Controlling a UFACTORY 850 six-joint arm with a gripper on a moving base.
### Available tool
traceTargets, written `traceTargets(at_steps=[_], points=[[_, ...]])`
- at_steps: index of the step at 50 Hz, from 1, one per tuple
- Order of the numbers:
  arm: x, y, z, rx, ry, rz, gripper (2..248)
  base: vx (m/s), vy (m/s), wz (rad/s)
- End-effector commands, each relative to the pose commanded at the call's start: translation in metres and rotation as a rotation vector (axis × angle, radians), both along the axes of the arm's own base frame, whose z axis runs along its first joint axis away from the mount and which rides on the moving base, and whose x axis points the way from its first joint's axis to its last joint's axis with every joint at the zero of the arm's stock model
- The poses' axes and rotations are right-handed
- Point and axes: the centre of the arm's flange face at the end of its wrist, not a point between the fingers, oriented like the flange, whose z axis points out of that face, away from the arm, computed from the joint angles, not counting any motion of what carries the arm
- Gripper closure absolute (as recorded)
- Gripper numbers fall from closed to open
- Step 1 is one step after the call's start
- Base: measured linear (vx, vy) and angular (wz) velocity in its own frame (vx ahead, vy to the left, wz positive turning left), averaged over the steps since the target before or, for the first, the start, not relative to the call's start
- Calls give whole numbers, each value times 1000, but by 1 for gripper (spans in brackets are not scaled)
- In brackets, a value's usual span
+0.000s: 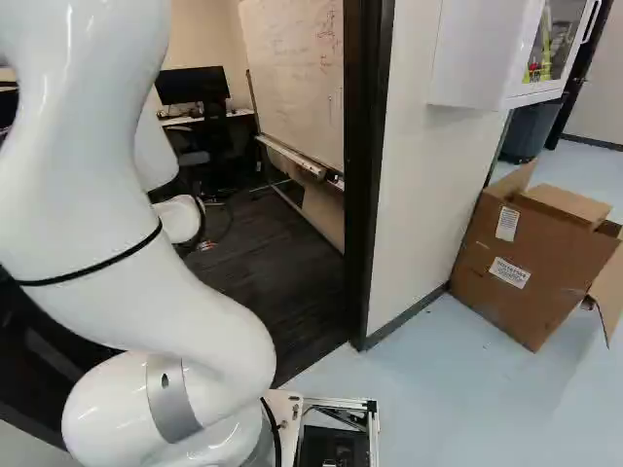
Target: Open the door and move inside
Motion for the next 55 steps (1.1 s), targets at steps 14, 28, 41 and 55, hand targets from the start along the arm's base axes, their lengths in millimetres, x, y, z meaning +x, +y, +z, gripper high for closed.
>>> traceTargets(at_steps=[14, 28, 41, 55], points=[[-13, -63, -5, -7, 9, -129, 3, 0, 0, 0], [-32, -111, -11, -11, 17, -238, 3, 0, 0, 0], [-51, -144, -17, -14, 24, -323, 3, 0, 0, 0], [-68, -167, -23, -16, 29, -391, 3, 0, 0, 0]])
